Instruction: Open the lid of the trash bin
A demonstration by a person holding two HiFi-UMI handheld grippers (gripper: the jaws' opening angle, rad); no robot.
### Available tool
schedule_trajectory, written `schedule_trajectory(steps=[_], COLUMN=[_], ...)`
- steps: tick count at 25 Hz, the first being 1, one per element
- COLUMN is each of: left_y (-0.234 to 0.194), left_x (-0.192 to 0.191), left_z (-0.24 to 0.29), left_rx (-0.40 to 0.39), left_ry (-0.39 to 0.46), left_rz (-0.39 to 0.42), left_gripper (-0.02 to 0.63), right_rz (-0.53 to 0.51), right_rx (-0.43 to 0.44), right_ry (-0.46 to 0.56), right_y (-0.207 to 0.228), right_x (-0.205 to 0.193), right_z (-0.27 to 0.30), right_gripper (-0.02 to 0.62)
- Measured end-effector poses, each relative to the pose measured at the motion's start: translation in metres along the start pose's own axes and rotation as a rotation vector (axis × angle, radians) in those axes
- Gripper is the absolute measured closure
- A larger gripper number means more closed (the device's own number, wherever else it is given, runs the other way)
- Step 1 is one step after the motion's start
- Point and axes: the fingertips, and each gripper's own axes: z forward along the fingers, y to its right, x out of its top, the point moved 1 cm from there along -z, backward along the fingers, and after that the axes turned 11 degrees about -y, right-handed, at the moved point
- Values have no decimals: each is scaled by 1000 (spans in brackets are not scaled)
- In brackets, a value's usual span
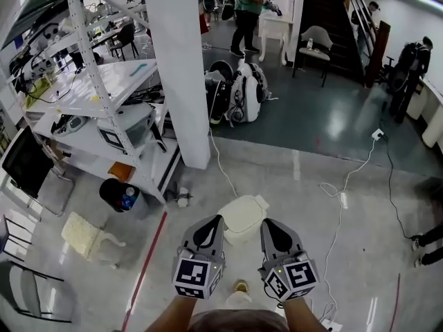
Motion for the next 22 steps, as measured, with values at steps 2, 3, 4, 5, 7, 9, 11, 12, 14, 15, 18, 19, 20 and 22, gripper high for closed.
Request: schedule_trajectory(steps=[2,3,4,5,7,9,11,12,14,15,18,19,20,22], left_y=[-4,-6,-9,-11,-18,-26,-34,-37,-44,-47,-55,-58,-60,-65], left_x=[6,9,12,15,20,25,26,26,25,24,19,17,15,11], left_z=[17,24,30,37,49,58,64,68,76,80,89,94,98,108], left_rx=[15,21,28,35,50,60,65,66,64,60,44,39,34,28], left_ry=[10,18,23,26,28,31,25,24,23,20,9,3,-7,-22], left_rz=[-6,-6,-2,5,16,22,29,33,36,33,26,21,8,-15], left_gripper=[609,609,609,609,609,609,609,609,609,609,609,609,609,609], right_rz=[-6,-13,-23,-31,-34,-25,-16,-15,-13,-11,-6,-5,-3,1], right_rx=[20,29,38,45,56,64,71,74,79,81,79,78,77,77], right_ry=[0,-2,-2,-1,3,5,5,5,1,-3,-14,-16,-19,-29], right_y=[12,16,20,24,32,36,37,37,38,38,36,36,37,40], right_x=[5,8,10,13,18,23,24,23,20,19,16,15,14,11], right_z=[14,21,27,35,50,64,77,83,96,101,112,115,119,127], right_gripper=[577,577,577,577,577,577,577,577,577,577,577,577,577,577])
